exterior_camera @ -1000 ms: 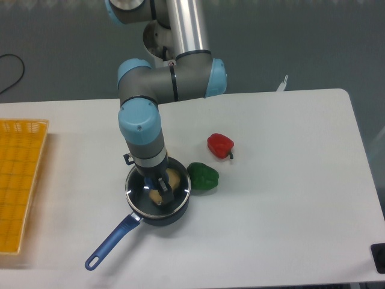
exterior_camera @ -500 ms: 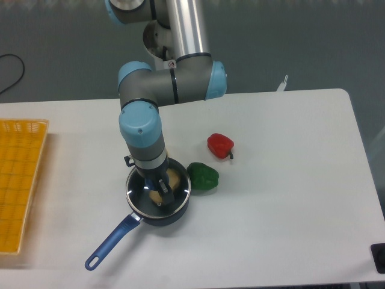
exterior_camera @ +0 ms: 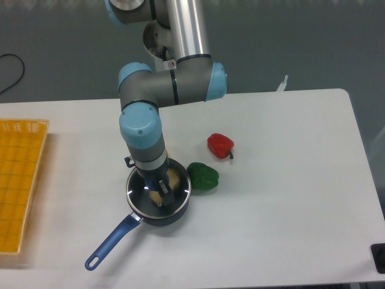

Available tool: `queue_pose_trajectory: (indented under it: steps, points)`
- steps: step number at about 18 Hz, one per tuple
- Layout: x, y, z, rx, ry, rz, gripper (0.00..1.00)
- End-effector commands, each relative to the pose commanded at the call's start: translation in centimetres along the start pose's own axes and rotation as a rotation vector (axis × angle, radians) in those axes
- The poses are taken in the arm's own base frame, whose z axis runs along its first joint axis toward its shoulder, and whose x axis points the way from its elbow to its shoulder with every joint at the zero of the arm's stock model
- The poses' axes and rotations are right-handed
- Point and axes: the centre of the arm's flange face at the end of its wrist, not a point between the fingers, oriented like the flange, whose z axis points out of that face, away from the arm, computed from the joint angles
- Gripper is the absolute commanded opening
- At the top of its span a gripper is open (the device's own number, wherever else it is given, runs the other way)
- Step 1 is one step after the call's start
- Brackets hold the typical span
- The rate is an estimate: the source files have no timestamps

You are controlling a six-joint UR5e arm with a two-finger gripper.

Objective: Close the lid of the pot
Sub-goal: 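Hold the lid on the saucepan and adjust its seating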

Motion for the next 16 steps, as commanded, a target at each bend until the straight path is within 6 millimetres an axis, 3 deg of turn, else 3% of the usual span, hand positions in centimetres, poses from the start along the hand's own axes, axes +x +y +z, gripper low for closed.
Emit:
queue_pose_trajectory:
  steps: [7,16]
  points:
    - [-0.03,-0.01,0.08,0.0,0.0,0.0,0.61]
    - [-0.03,0.0,0.08,-0.001,0.0,0.0,0.8]
